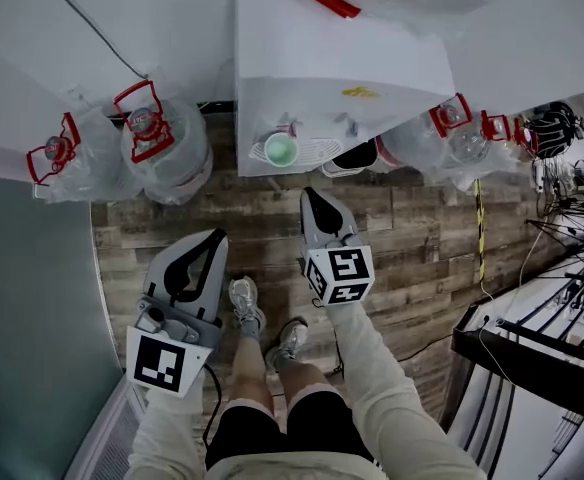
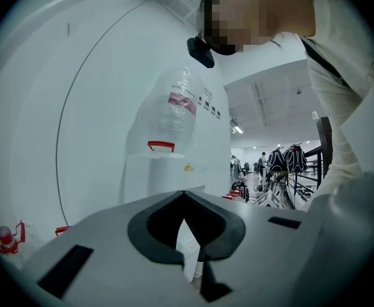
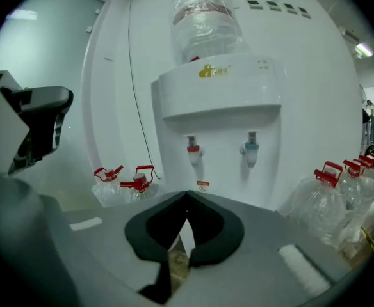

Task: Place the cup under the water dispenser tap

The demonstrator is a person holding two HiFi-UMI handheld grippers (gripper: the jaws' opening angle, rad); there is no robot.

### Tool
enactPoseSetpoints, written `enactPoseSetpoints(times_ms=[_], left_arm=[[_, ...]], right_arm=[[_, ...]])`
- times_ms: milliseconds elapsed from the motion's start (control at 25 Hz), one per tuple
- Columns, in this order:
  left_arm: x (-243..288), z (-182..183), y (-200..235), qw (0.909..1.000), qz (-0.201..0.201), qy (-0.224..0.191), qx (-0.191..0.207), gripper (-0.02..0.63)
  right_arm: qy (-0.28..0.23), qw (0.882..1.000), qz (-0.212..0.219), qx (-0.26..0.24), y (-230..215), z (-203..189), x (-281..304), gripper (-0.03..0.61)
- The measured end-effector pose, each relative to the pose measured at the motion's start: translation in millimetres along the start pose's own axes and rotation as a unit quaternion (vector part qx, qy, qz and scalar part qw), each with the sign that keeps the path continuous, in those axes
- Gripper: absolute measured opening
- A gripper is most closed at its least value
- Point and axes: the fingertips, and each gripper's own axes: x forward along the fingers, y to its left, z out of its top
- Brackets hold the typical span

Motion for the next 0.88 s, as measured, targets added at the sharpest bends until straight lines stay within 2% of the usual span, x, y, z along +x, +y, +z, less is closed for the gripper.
enactPoseSetpoints(times_ms=[480, 720, 880], left_arm=[[-22, 62, -32, 0.9997, 0.016, -0.010, 0.017, 0.006], [-36, 95, -51, 0.9995, 0.019, -0.009, 0.025, 0.006], [-43, 122, -63, 0.9989, 0.016, -0.026, 0.036, 0.006]], right_arm=[[-0.051, 0.998, 0.007, 0.023, 17, 80, -95, 0.009], [-0.060, 0.998, 0.015, 0.011, 28, 116, -139, 0.009], [-0.069, 0.997, 0.022, -0.007, 33, 142, -166, 0.009]])
